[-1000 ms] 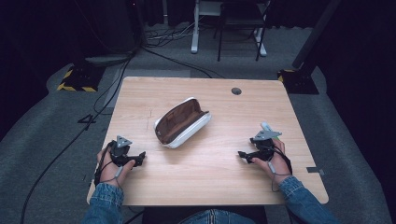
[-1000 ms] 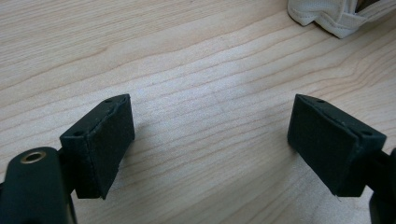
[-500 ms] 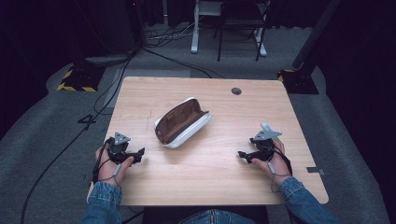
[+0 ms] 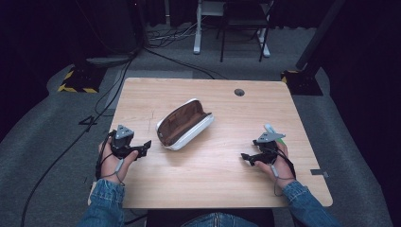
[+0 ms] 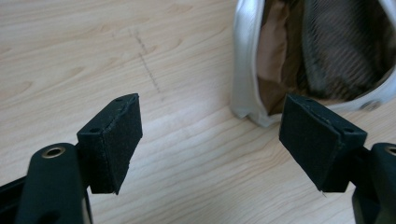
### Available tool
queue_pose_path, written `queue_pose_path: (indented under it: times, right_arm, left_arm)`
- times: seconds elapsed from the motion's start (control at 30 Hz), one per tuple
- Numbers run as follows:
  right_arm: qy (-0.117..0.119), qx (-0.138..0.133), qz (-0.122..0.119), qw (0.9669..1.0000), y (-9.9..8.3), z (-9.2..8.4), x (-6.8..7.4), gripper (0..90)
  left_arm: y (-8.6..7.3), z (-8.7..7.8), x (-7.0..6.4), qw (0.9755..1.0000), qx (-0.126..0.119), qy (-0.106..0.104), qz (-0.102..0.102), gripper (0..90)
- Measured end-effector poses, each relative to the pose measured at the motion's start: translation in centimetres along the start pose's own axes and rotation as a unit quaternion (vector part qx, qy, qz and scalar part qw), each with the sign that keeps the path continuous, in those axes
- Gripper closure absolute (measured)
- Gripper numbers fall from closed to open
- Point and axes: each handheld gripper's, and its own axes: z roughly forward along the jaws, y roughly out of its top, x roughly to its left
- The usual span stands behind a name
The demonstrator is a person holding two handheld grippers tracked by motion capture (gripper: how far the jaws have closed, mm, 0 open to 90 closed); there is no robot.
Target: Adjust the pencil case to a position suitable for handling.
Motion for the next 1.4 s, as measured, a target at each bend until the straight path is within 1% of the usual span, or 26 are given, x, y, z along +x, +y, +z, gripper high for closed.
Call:
queue_pose_path:
  times: [0.07,0.13,0.27,0.33,0.37,0.4,0.47,0.53,0.57,0.67,0.73,0.8,0.97,1.1,1.13,1.3,1.4]
  right_arm:
    - [0.000,0.000,0.000,1.0000,0.0,0.0,0.0,15.3]
    - [-0.002,0.000,-0.001,1.0000,0.0,0.0,0.1,15.7]
    - [-0.001,-0.001,-0.002,1.0000,-0.1,-0.1,0.1,16.0]
    - [-0.001,-0.001,-0.003,1.0000,-0.1,-0.1,0.1,16.1]
    - [-0.001,-0.001,-0.002,1.0000,-0.1,-0.1,0.1,16.1]
    - [-0.001,-0.001,-0.002,1.0000,-0.1,-0.1,0.1,16.1]
    - [-0.001,-0.001,-0.002,1.0000,-0.1,-0.1,0.1,16.1]
    - [-0.001,-0.001,-0.002,1.0000,-0.1,-0.1,0.1,16.1]
    - [-0.001,-0.001,-0.002,1.0000,-0.1,-0.1,0.1,16.1]
    - [-0.001,-0.001,-0.002,1.0000,-0.1,-0.1,0.1,16.1]
    - [-0.001,-0.001,-0.002,1.0000,-0.1,-0.1,0.1,16.1]
    - [0.000,-0.001,-0.002,1.0000,-0.1,-0.1,0.1,16.1]
    - [0.001,-0.001,-0.001,1.0000,-0.1,-0.1,0.1,16.4]
    - [0.002,-0.002,-0.001,1.0000,-0.1,-0.1,0.1,16.7]
    - [0.002,-0.002,-0.001,1.0000,-0.1,-0.1,0.1,16.8]
    - [0.002,-0.002,-0.002,1.0000,-0.1,-0.1,0.1,17.1]
    - [0.003,-0.002,-0.003,1.0000,-0.1,-0.2,0.1,17.3]
  left_arm:
    - [0.6,0.1,-0.3,0.9999,-0.007,-0.004,0.007,21.7]
    - [1.1,0.2,-0.4,0.9998,-0.012,-0.009,0.008,21.7]
    - [1.9,0.7,-0.7,0.9996,-0.023,-0.012,0.011,21.6]
    - [2.1,0.8,-0.8,0.9995,-0.024,-0.015,0.012,21.5]
    - [2.3,1.0,-0.9,0.9993,-0.028,-0.018,0.015,21.5]
    - [2.5,1.3,-1.0,0.9992,-0.031,-0.021,0.013,21.5]
    - [2.9,1.9,-1.2,0.9991,-0.029,-0.024,0.022,21.4]
    - [3.3,2.5,-1.3,0.9988,-0.029,-0.029,0.025,21.5]
    - [3.3,2.5,-1.3,0.9988,-0.029,-0.029,0.025,21.5]
    - [3.7,3.5,-1.5,0.9986,-0.031,-0.035,0.027,22.3]
    - [4.0,4.1,-1.7,0.9982,-0.031,-0.040,0.032,22.5]
    - [4.2,4.7,-1.8,0.9978,-0.036,-0.043,0.034,23.3]
    - [4.4,6.0,-1.8,0.9978,-0.033,-0.048,0.032,24.2]
    - [4.7,6.7,-1.9,0.9976,-0.038,-0.049,0.031,24.3]
    - [4.8,6.8,-1.9,0.9976,-0.036,-0.050,0.032,24.3]
    - [4.8,8.2,-1.8,0.9976,-0.034,-0.055,0.023,24.7]
    - [4.7,8.6,-1.7,0.9977,-0.031,-0.055,0.024,25.4]
